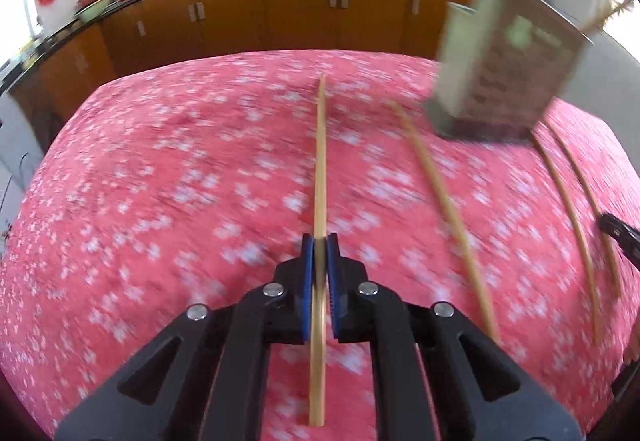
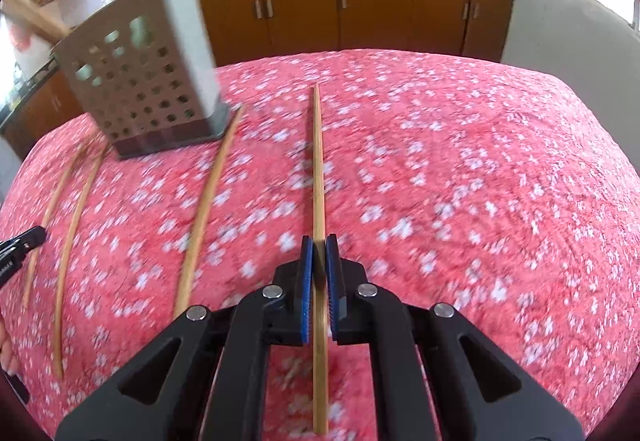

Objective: Organize utensils
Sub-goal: 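Lower both open tools to the cloth and close each on a chopstick, then hold the grasped chopsticks in both tools against the cloth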

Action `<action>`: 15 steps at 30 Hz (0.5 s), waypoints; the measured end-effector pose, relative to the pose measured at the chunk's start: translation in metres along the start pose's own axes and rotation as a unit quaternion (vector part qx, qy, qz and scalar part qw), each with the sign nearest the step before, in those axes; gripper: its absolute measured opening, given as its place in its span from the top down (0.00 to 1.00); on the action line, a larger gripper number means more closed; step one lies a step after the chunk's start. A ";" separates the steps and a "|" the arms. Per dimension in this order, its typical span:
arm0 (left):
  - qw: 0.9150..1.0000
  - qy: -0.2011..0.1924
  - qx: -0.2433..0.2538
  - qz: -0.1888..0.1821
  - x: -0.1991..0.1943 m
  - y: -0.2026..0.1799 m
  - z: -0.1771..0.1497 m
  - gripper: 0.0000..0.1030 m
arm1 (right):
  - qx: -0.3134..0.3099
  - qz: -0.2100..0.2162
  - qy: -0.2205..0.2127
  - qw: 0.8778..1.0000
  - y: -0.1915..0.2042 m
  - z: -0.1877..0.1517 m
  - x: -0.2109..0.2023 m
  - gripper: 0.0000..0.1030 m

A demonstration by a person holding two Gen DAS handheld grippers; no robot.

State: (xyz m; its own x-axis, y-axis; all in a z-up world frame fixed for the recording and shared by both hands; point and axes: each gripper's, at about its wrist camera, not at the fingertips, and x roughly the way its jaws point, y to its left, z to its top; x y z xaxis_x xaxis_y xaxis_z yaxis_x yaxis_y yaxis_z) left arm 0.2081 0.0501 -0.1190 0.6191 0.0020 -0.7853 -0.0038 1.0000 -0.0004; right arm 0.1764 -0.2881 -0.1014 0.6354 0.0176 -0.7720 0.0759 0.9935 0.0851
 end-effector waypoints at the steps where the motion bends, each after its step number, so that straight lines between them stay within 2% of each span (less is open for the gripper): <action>1: 1.000 -0.001 -0.007 0.001 0.002 0.006 0.003 0.88 | 0.005 -0.001 -0.001 1.000 -0.002 0.002 0.002 0.92; 4: 1.000 -0.006 -0.014 0.001 0.004 0.019 0.005 0.88 | 0.013 -0.003 -0.005 1.000 -0.006 0.003 0.004 0.92; 15: 1.000 -0.013 -0.017 -0.002 0.002 0.018 0.003 0.88 | 0.003 -0.011 -0.008 1.000 -0.005 0.002 0.003 0.92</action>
State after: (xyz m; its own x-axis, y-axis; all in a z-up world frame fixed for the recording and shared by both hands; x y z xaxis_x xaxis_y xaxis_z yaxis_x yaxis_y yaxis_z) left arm 0.2112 0.0681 -0.1188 0.6386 -0.0012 -0.7696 -0.0274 0.9993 -0.0242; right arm 0.1790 -0.2929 -0.1029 0.6450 -0.0052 -0.7641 0.0944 0.9929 0.0730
